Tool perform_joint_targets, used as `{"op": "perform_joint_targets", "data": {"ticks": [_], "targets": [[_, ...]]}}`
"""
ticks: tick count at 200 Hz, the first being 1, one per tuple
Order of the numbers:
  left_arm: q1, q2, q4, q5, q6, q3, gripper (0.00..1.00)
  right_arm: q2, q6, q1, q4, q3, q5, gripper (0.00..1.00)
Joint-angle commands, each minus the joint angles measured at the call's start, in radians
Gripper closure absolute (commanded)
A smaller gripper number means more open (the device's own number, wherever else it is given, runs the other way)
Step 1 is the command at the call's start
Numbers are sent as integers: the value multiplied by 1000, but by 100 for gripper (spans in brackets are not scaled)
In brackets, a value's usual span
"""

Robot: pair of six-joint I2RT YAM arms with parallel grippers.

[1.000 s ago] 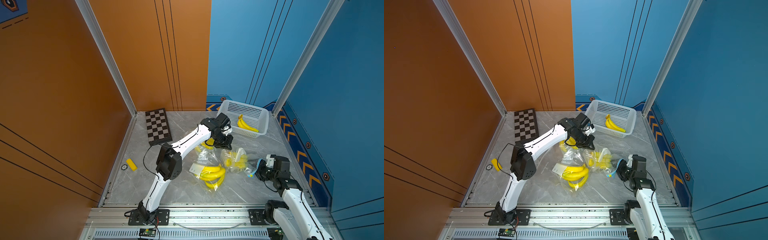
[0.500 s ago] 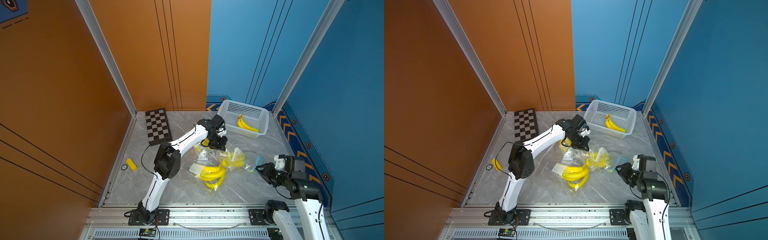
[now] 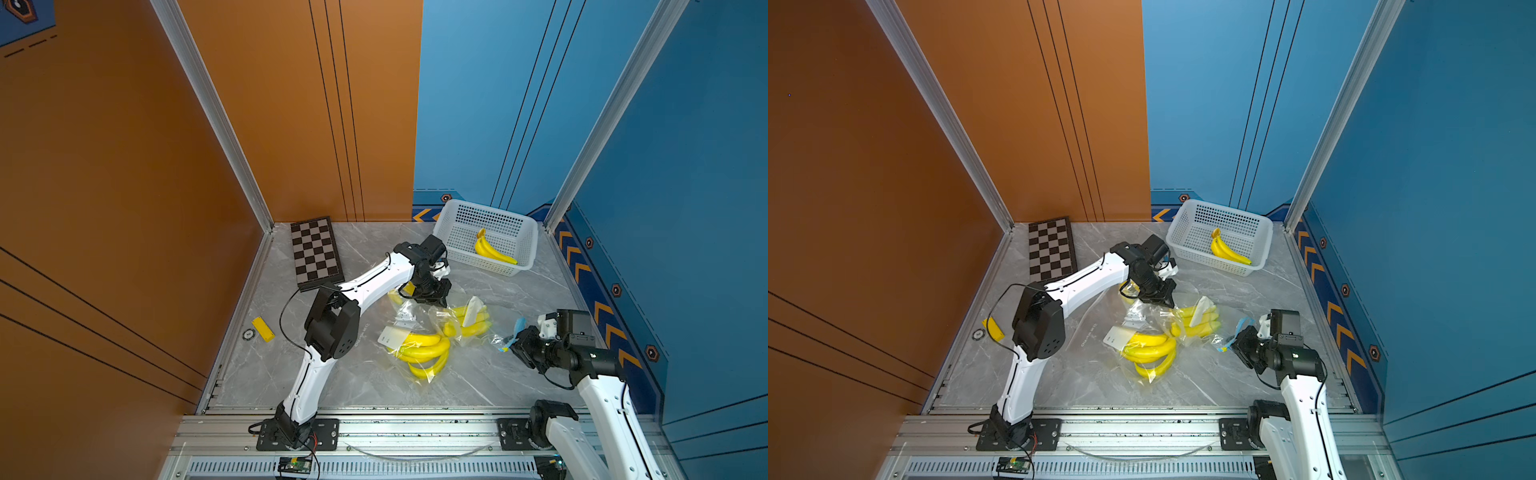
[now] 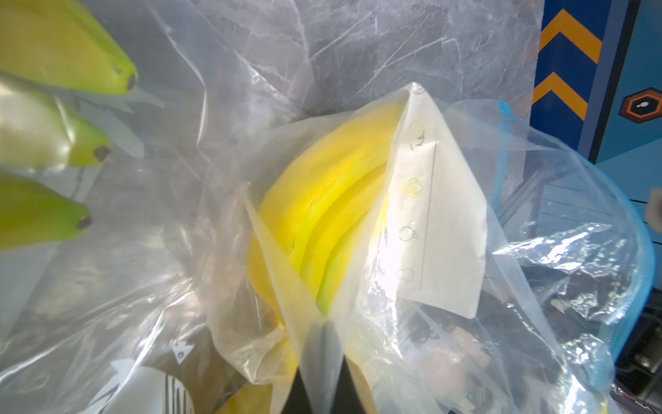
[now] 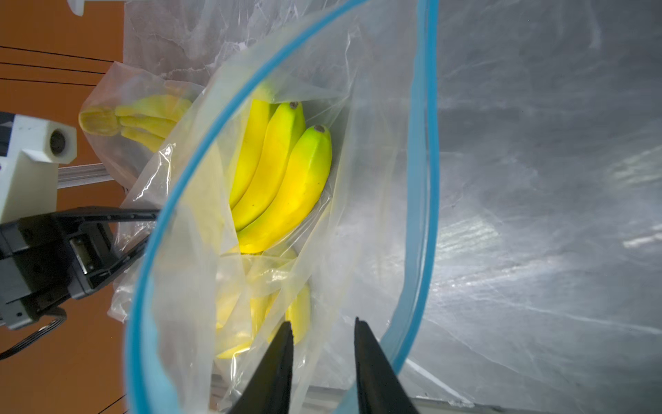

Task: Open the zip-top bag and take out the banana
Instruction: Adjust the zipper food storage bag at the center of the board, then pick up the banana from the zipper food storage bag.

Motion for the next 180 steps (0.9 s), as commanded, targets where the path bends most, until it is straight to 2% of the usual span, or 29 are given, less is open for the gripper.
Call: {"op": "perform_joint_targets", "data": {"ticks": [1,26,67,109,150,180], "targets": [[14,-28,21,4,23,-47,100,7,83,-8,282,-85,4,69],[24,-19,32,14,27,-73,100,44,191,-14,488,-156,-24,69],[34,-5,33,25,44,-73,100,204,130,-5,530,-123,-45,69],[39,24,33,42,49,-44,100,412,96,85,603,-39,-33,64],[46,40,38,54,53,-36,100,530,85,156,647,-2,20,63],[57,48,43,63,54,-37,100,584,70,169,639,24,38,52]]}}
